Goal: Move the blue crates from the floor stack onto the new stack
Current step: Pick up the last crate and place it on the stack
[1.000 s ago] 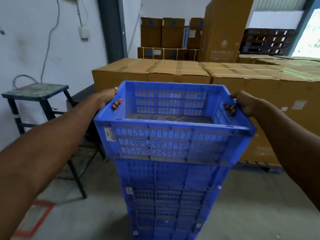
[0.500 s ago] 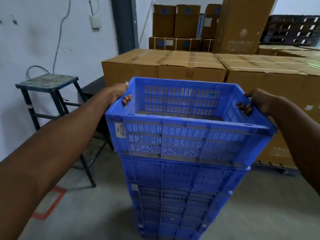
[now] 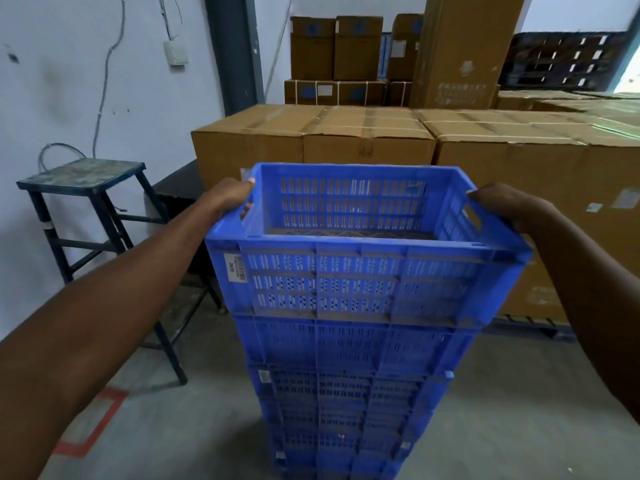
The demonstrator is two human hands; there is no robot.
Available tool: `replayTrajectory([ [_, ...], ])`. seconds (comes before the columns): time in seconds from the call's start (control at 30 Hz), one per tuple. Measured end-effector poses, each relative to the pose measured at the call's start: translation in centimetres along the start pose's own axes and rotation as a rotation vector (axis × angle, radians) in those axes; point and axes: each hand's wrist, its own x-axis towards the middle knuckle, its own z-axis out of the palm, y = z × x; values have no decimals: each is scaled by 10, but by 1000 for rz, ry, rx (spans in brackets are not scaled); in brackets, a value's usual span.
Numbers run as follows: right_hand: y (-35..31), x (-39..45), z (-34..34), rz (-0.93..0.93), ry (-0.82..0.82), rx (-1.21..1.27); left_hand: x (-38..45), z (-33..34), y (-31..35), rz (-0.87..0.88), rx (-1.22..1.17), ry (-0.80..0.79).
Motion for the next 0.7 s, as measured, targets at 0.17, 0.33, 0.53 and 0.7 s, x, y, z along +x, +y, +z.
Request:
replayTrajectory([
  [0.17,9,-20,7,-146,73,-325,-41,-3,-2,164,300,-4],
  [0.33,25,-56,16,-153,205,-499,-69,-2,-31,226,411,30],
  [0.53,30,-87,20,-185,333,-438,-81,-1,-41,252,380,133],
  [0.7,35,-97,18,-104,274,-233,-87,0,-38,220,359,141],
])
